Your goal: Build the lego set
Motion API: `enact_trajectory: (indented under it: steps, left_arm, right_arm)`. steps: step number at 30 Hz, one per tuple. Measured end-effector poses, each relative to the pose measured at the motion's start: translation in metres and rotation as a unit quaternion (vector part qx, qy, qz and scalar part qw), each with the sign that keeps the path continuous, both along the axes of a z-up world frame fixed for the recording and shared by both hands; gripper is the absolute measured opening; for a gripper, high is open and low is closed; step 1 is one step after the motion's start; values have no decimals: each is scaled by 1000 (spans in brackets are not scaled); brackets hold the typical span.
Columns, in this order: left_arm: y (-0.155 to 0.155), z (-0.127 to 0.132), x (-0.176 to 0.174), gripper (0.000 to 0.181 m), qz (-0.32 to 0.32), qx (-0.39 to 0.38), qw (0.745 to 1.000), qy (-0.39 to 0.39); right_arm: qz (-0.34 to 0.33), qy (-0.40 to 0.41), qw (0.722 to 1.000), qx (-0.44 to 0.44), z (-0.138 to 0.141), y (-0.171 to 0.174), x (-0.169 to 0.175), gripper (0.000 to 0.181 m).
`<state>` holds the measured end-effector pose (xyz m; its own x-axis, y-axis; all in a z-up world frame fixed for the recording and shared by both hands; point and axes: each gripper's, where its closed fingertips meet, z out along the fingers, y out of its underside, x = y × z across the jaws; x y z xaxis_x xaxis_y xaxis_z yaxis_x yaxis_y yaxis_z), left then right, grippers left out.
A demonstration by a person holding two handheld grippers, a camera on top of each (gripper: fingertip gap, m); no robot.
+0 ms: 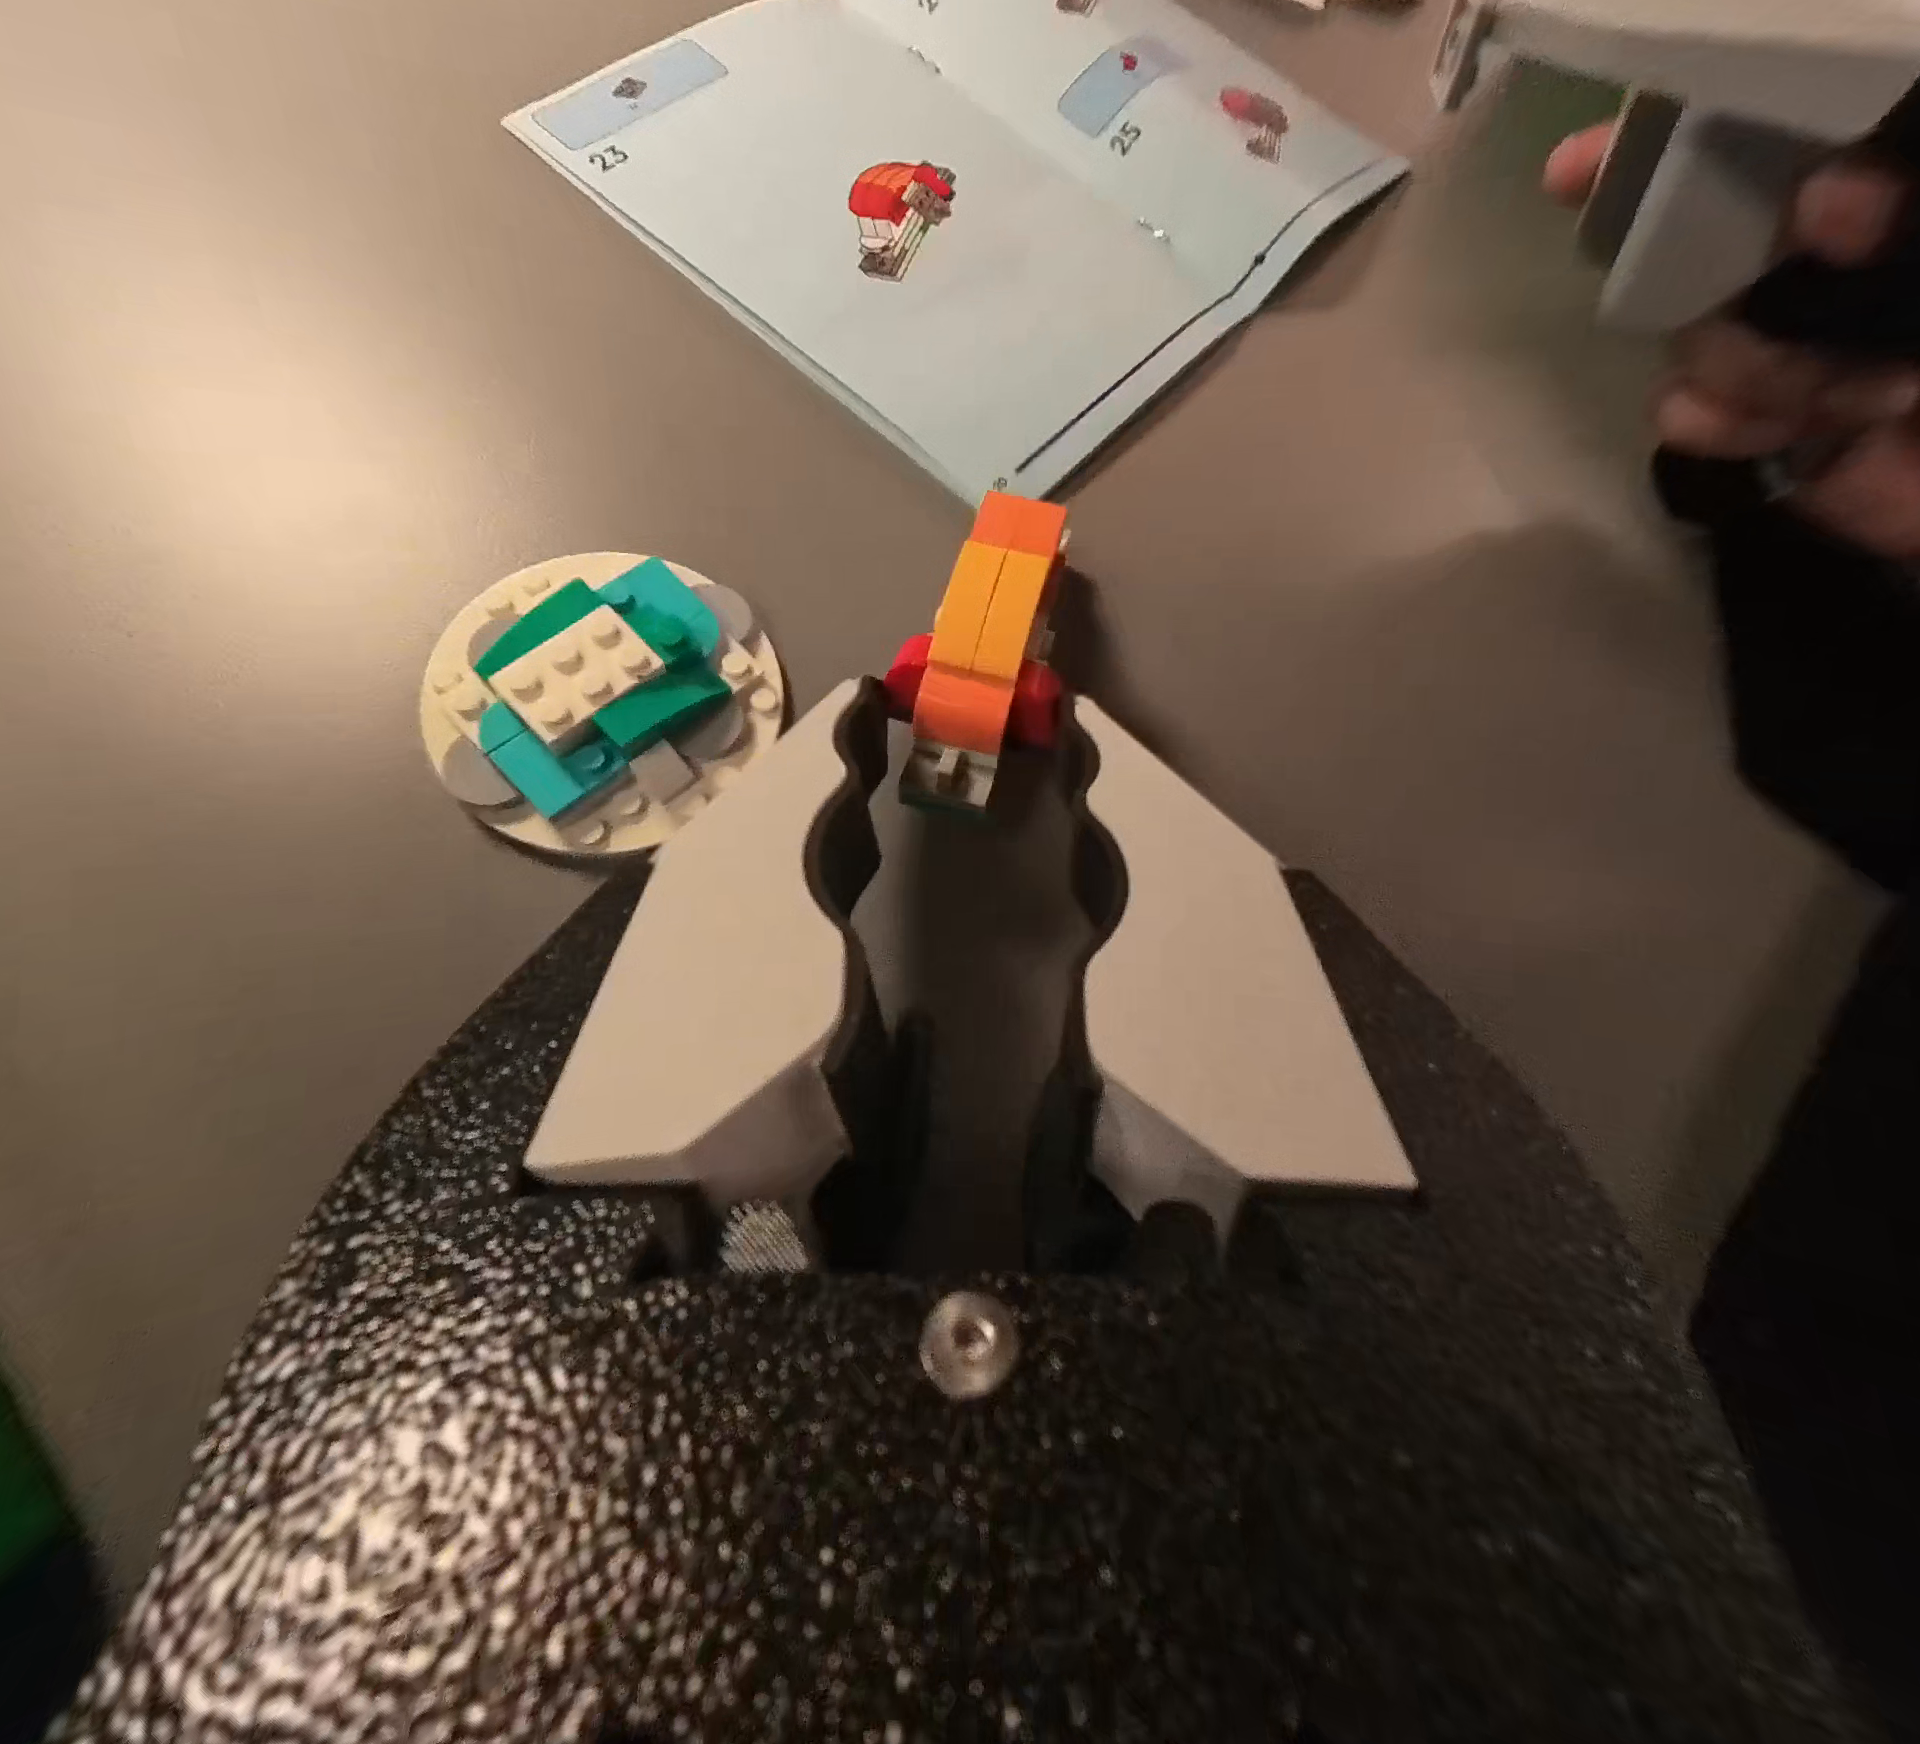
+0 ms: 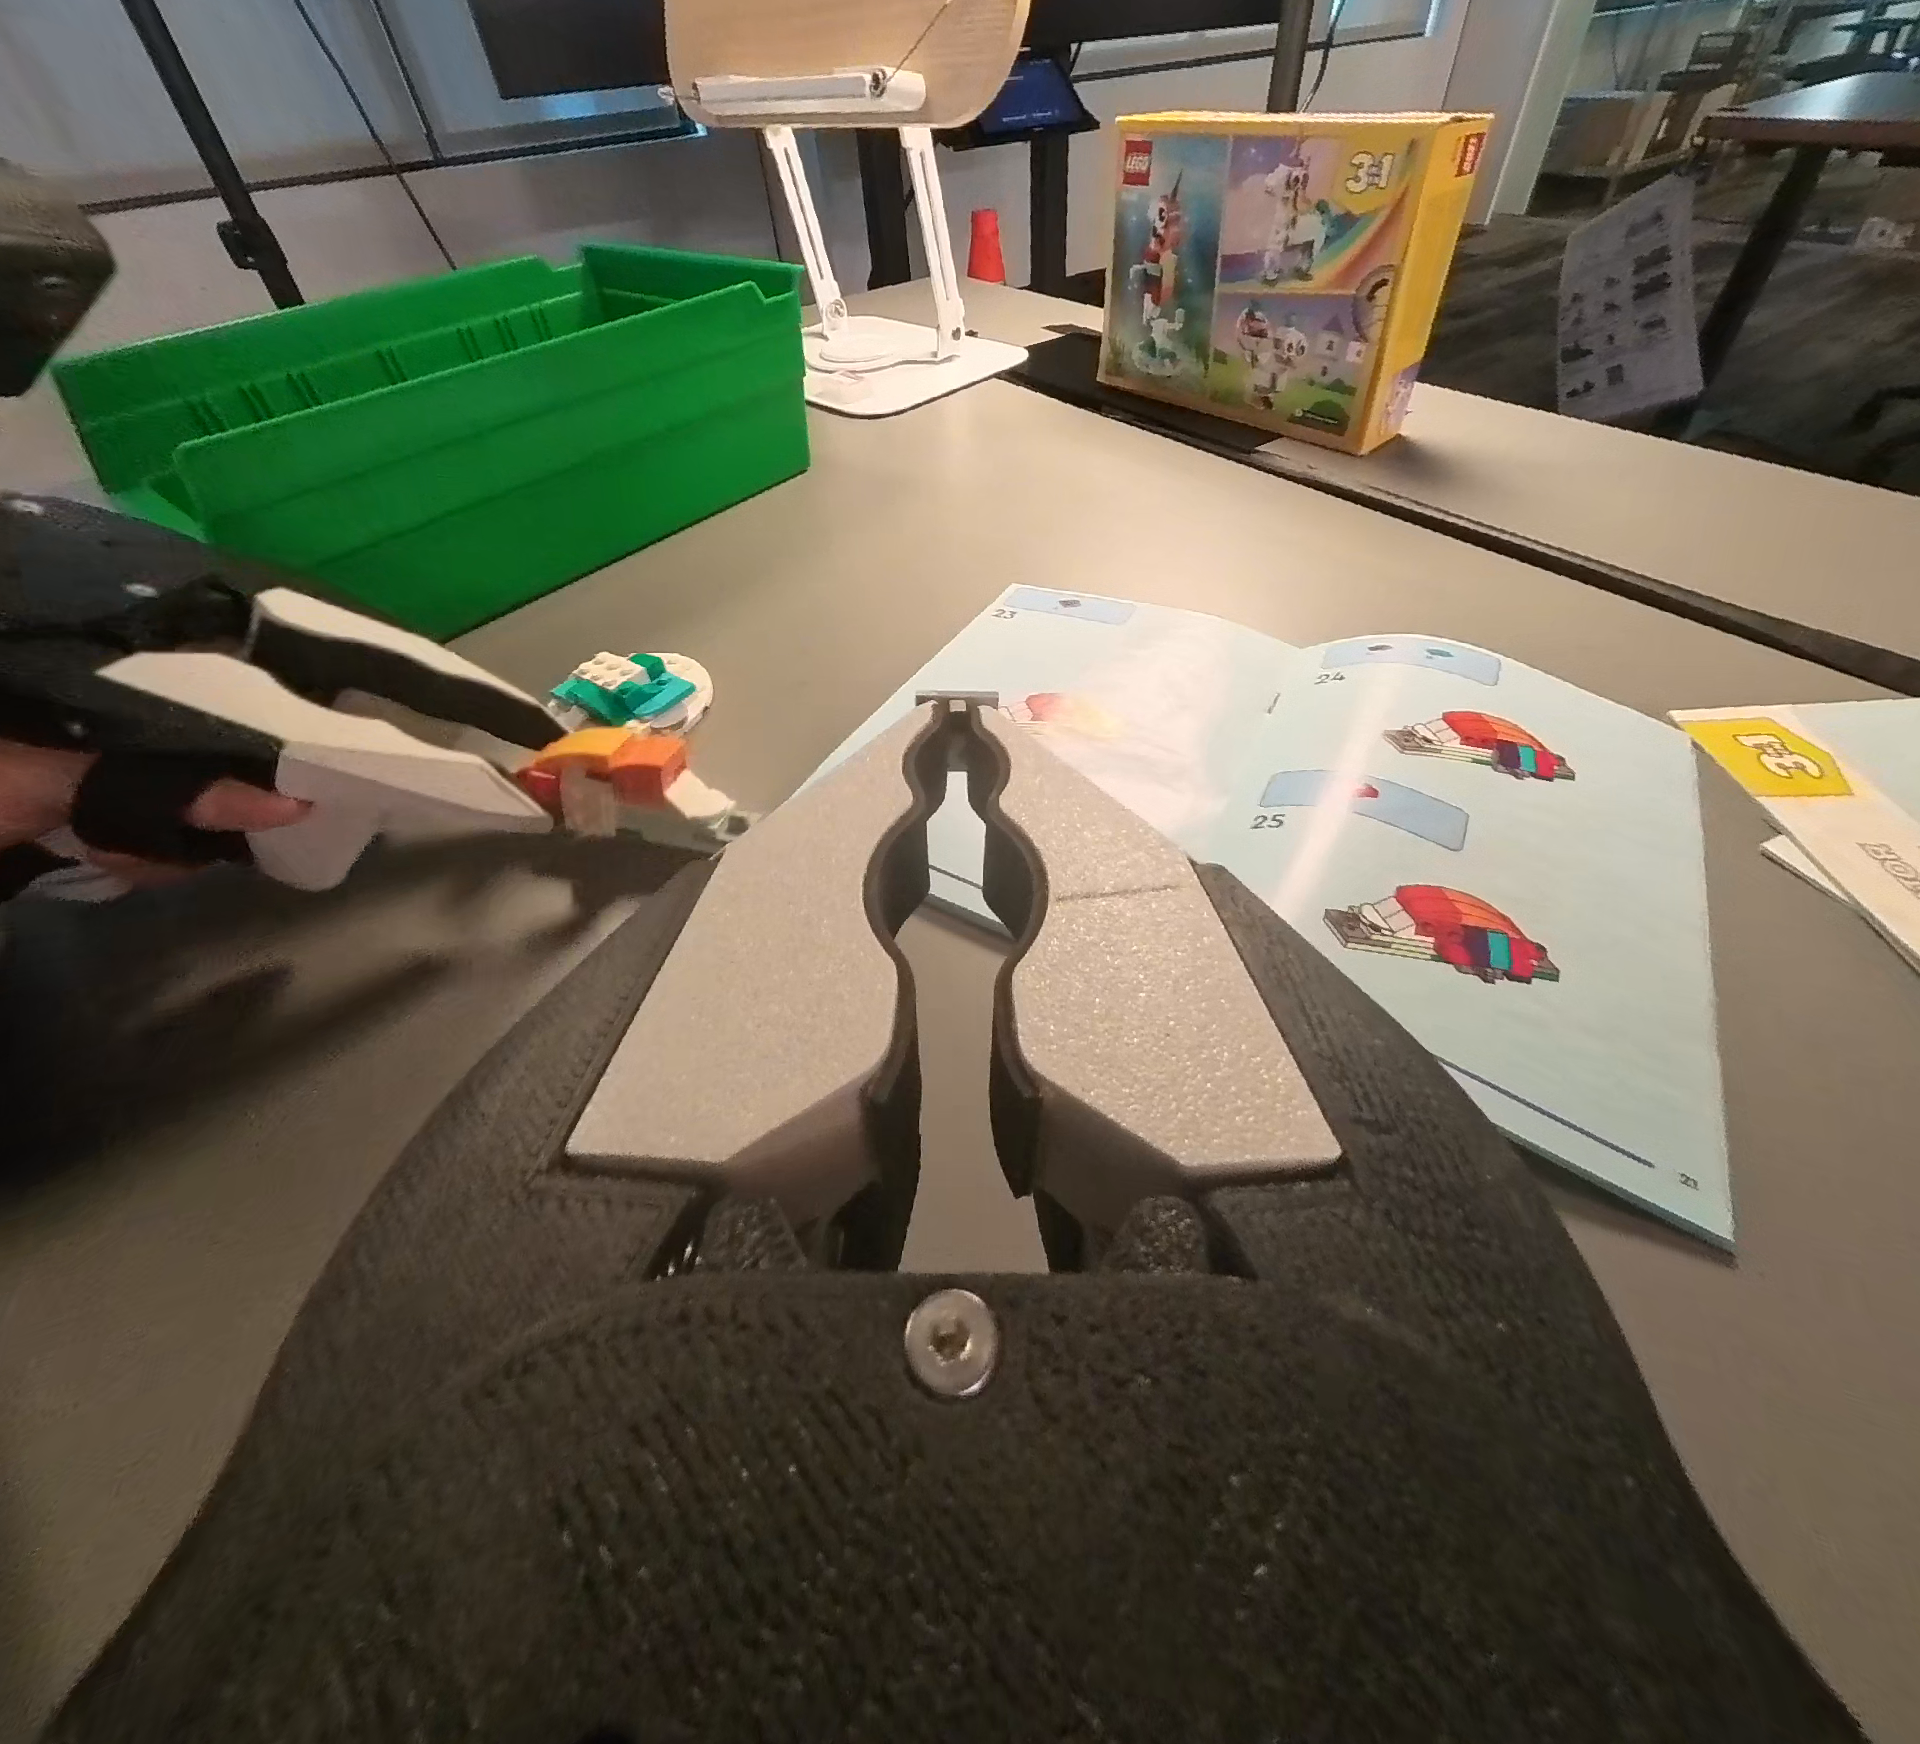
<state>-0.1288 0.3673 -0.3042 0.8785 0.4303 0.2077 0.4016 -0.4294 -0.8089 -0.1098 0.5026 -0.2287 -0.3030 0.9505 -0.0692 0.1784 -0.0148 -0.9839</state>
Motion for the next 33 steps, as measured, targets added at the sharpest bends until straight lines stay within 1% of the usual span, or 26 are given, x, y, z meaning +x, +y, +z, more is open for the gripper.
enact_trajectory:
  steps: [8,13,15,17,21,23,25,26,28,29,30,31,33]
  left_arm:
    - [-5,-5,-1,30,-6,-14,1000,19]
    - [-6,-9,-1,30,-19,-41,998,47]
    - [-4,-10,4,31,-31,-43,998,41]
    - [-2,-10,7,38,-36,-35,999,18]
    - [1,-10,19,63,-58,-32,997,-28]
    - [3,-6,28,65,-72,-29,996,-47]
    - [7,-1,44,66,-102,-23,991,-80]
    - [13,3,58,66,-131,-13,985,-108]
    - [27,18,93,66,-209,21,960,-183]
    - [33,26,106,63,-245,39,946,-207]
    - [38,32,110,60,-267,49,940,-209]
    - [42,35,105,58,-273,55,942,-188]
    - [49,40,81,59,-270,62,955,-104]
  right_arm:
    - [2,-1,1000,3,-1,-2,0,0]
    - [7,-5,1000,3,-4,-4,0,0]
    - [8,-6,1000,3,-5,-5,0,0]
    - [9,-7,1000,2,-5,-5,0,0]
    - [9,-10,1000,0,-7,-5,-1,0]
    - [10,-11,1000,1,-8,-5,-1,0]
    - [7,-9,1000,4,-7,-4,-1,0]
    - [5,-7,1000,7,-6,-3,-1,0]
    - [-3,-6,1000,10,-5,3,-1,0]
    - [-8,-6,1000,10,-5,6,-1,0]
    - [-12,-5,1000,8,-4,9,-1,0]
    - [-16,-4,1000,7,-3,12,0,0]
    - [-26,3,1000,12,2,17,1,0]
